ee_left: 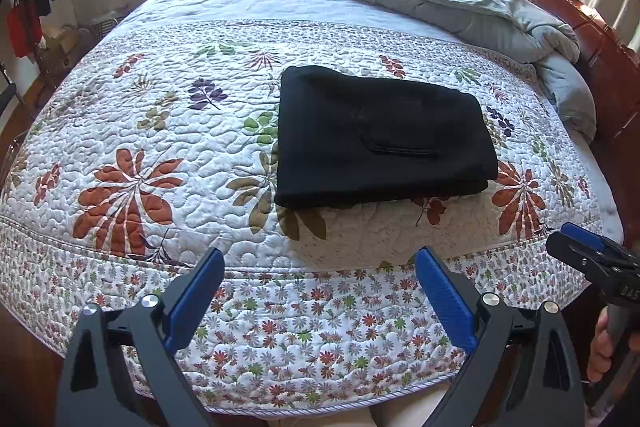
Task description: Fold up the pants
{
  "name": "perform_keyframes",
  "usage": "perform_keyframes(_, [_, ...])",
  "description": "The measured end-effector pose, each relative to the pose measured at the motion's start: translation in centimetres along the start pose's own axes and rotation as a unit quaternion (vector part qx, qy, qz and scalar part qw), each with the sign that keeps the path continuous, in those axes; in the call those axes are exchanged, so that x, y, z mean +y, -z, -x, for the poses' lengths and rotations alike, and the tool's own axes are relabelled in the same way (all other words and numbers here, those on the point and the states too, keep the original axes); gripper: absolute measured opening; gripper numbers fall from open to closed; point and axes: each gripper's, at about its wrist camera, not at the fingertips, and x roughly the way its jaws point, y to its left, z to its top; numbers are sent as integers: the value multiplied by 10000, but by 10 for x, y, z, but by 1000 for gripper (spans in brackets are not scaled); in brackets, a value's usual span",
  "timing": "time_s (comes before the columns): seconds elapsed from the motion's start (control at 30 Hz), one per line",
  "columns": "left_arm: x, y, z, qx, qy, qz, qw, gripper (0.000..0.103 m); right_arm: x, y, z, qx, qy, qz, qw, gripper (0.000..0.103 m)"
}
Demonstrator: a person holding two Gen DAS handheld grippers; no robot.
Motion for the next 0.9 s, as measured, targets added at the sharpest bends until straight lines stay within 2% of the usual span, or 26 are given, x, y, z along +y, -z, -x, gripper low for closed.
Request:
perform_keyframes(0.5, [-2,5,-8,154,-52,-59,9999,97,1,0,-11,80,-19,14,10000,93])
perform_keyframes(0.9, [4,3,-12,205,-19,110,9997,97,0,2,-17,151,38,11,9999,93])
